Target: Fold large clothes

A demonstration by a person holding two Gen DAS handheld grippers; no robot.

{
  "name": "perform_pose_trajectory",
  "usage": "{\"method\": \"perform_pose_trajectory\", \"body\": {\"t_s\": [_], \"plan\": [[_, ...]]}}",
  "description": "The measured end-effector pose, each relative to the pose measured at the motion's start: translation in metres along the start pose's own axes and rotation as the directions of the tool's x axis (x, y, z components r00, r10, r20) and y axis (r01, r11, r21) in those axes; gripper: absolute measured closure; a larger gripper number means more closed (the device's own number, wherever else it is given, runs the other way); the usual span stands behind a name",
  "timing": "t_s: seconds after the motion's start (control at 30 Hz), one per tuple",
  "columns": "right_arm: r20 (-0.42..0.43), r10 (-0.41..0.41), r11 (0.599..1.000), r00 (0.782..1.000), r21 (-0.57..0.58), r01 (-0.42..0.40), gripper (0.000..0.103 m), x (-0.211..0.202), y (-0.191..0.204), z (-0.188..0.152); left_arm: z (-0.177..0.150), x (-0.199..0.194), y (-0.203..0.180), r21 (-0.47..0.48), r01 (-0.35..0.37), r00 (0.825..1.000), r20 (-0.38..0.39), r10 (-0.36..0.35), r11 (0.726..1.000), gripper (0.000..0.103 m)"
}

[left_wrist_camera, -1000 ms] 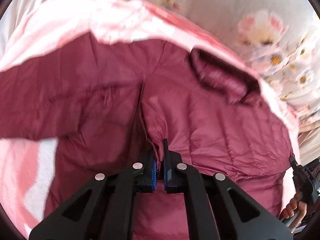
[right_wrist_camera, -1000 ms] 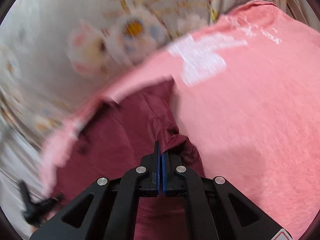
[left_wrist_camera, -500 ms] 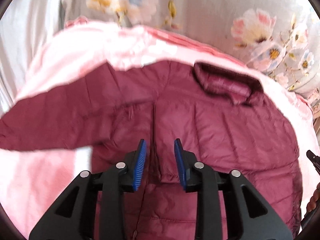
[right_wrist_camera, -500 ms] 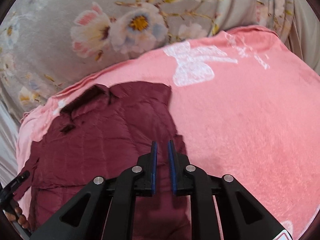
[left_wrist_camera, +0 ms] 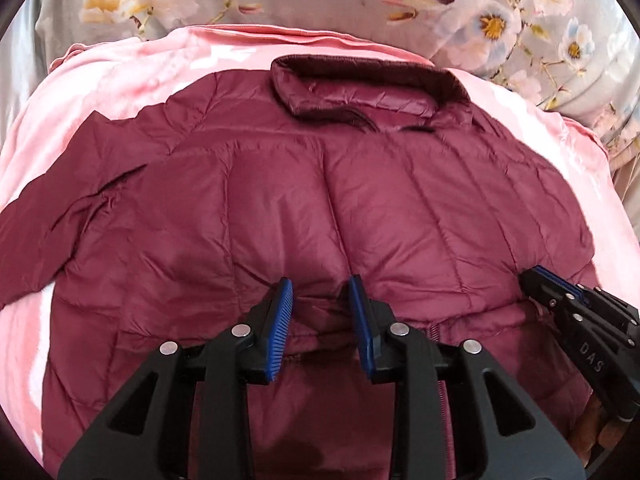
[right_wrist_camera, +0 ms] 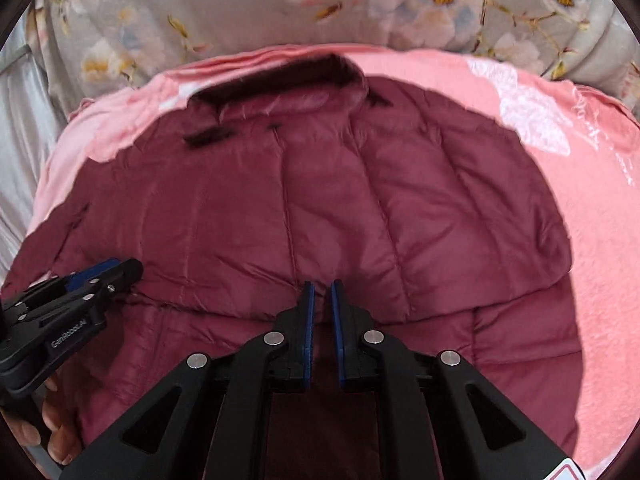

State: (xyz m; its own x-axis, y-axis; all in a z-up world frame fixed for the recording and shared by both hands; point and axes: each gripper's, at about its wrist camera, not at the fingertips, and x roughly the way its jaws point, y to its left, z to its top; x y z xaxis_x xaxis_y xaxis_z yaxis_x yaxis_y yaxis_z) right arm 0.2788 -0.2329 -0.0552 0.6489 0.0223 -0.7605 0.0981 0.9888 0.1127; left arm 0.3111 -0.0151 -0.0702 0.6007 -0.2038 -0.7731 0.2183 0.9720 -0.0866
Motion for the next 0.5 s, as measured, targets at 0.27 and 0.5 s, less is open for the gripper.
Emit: {"method": "perform_pose_trajectory", "body": {"t_s": [0.27, 0.5], "plan": [[0.014, -0.038, 0.999, 0.999, -0.023, 0.038, 0.097, 0.006, 0.006, -0.007, -0.008, 0.003, -0.004, 0.022, -0.018, 1.000, 0.026, 0.018, 1.000, 0.075], [0.023, -0.037, 0.999, 0.999, -0.024, 0.038, 0.097, 0.006, 0.004, -0.007, -0.015, -0.048, 0.073, -0.221, 0.114, 0.988, 0.131, -0.086, 0.969, 0.043]]}}
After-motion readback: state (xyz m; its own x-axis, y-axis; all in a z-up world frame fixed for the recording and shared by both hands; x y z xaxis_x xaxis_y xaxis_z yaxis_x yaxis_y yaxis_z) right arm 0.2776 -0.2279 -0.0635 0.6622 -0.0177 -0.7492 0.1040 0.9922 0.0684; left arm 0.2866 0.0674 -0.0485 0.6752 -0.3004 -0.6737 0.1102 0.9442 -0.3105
